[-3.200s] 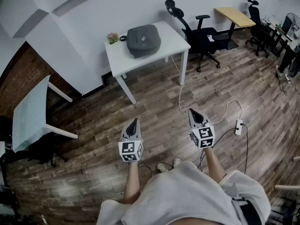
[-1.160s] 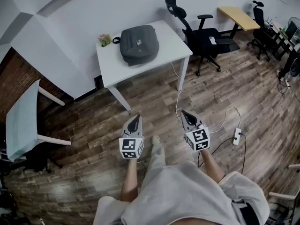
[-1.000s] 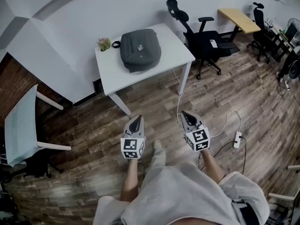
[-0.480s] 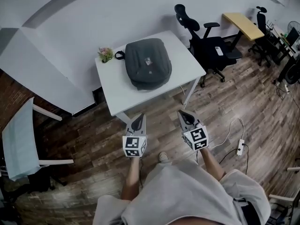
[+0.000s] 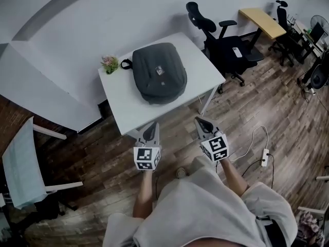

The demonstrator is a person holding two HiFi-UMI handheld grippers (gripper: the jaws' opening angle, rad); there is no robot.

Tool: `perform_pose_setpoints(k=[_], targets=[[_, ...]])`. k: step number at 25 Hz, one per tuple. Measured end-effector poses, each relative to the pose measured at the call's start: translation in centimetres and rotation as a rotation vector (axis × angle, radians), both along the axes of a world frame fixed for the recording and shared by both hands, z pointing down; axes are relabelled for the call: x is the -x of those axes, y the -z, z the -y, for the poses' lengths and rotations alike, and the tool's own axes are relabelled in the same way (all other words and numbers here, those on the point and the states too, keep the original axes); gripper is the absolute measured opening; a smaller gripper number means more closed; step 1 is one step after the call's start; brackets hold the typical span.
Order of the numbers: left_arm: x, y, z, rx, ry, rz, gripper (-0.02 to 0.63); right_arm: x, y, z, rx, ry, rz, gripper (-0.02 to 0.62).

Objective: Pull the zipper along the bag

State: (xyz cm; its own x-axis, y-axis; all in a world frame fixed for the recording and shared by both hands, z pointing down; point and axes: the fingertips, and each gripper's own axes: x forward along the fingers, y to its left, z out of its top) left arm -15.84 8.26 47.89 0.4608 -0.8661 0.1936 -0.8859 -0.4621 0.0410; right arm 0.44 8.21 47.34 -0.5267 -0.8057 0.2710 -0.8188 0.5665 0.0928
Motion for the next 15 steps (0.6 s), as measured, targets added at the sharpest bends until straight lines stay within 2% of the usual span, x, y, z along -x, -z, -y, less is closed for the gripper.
perform_pose_setpoints(k=[8, 15], targets=[[0.6, -0.5, 1.3, 0.007, 0.008, 0.016, 0.026, 0.8, -1.2, 1.6, 0.022, 0.008, 0.011, 0.014], [-0.8, -0.8, 4.5, 0.001, -0.025, 0.061, 0.026, -0.2, -1.6, 3.7, 0.023, -0.009, 0.029, 0.014]])
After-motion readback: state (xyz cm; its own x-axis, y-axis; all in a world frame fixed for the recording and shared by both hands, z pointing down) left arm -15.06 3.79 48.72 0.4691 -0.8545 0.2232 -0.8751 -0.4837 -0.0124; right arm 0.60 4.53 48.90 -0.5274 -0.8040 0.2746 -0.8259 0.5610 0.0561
